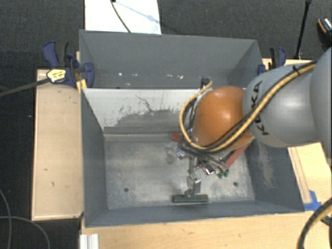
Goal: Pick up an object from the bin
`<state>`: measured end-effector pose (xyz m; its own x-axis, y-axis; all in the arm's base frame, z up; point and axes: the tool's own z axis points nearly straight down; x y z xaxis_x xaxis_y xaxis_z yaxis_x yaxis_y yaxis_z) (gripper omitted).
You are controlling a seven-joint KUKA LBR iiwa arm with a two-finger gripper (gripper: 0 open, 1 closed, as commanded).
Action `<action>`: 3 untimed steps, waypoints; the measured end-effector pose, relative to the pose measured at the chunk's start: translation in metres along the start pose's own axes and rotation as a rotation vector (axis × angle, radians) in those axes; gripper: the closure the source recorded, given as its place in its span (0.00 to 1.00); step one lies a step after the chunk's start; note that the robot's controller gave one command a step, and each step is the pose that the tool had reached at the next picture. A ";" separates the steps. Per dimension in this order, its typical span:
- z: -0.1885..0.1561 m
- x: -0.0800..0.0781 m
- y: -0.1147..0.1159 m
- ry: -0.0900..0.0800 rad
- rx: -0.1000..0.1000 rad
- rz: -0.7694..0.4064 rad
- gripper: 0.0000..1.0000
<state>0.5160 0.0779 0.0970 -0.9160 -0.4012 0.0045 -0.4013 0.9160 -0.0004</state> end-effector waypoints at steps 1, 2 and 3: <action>0.016 -0.029 -0.092 -0.010 0.004 0.140 0.00; 0.016 -0.017 -0.138 -0.010 0.001 0.541 0.00; 0.026 -0.050 -0.065 -0.007 -0.004 0.343 0.00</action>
Offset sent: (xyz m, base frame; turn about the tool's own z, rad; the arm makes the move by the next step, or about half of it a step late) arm 0.0609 -0.0687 -0.0165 0.1312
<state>0.5877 0.0379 0.0705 -0.9976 -0.0696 -0.0020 -0.0696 0.9976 0.0030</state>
